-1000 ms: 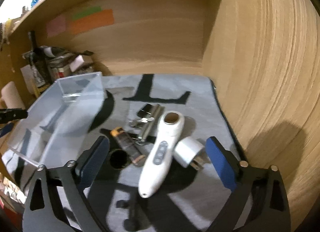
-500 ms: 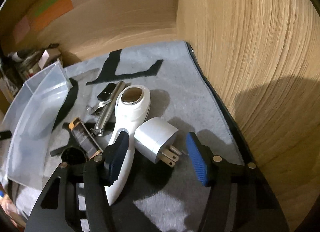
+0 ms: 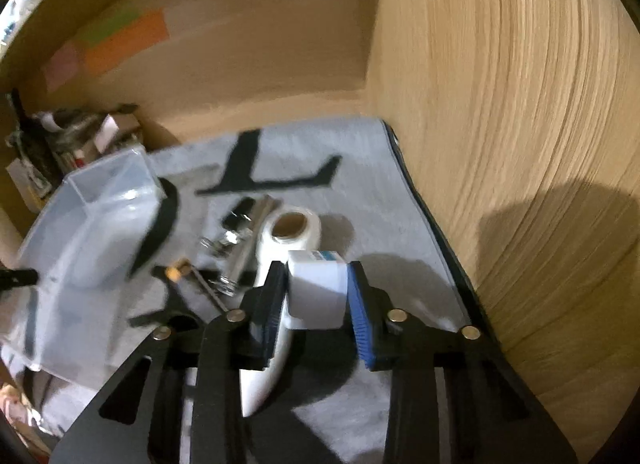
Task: Organize rigid objects
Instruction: 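Grasp the white plug adapter with the right gripper and lift it, then carry the adapter into the clear box and open the right gripper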
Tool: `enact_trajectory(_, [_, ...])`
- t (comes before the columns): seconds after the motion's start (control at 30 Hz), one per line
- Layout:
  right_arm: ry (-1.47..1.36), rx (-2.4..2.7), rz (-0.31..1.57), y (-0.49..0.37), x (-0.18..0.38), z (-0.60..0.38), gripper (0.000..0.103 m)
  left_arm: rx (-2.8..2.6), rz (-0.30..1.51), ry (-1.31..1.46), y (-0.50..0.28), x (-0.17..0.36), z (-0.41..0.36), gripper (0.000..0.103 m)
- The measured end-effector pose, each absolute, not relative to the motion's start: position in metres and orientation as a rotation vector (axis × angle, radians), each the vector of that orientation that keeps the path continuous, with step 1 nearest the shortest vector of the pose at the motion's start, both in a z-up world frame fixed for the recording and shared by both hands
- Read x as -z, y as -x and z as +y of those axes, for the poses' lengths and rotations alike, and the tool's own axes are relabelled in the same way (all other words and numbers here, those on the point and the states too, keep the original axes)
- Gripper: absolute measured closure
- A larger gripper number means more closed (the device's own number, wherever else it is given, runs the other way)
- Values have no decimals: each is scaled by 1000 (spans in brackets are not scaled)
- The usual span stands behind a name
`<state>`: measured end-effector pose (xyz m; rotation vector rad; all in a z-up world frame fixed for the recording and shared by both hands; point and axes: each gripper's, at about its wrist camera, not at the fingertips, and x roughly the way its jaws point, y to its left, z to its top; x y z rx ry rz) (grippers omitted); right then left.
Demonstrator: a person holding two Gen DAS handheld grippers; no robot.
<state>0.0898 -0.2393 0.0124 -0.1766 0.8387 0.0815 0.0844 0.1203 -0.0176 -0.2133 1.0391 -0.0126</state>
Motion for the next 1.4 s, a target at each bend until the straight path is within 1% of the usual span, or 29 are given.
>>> enact_trajectory(0.13, [214,-84,809,-87,-16,-228,75,15,1037,212,-84,18,120,87])
enact_trajectory(0.3, [205,-78,826,-86,-9,-227,75,23,1029,208,-85,18,122,87])
enact_trajectory(0.4, [212,-106,806,-81,-17,-216,75,23,1028,211,-84,18,121,87])
enact_trajectory(0.63, [217,-296,723,-73,-44,-159,75,29,1025,214,-84,18,121,87])
enact_trajectory(0.87, [279,-469,697,-71,-45,-93,75,26,1019,224,-83,19,122,87])
enact_trajectory(1.1, [356,-554,742,-81,-28,-50,75,22,1019,214,-84,18,121,87])
enact_trajectory(1.4, [427,-605,886,-104,5,-20,75,17,1010,196,-82,18,118,87])
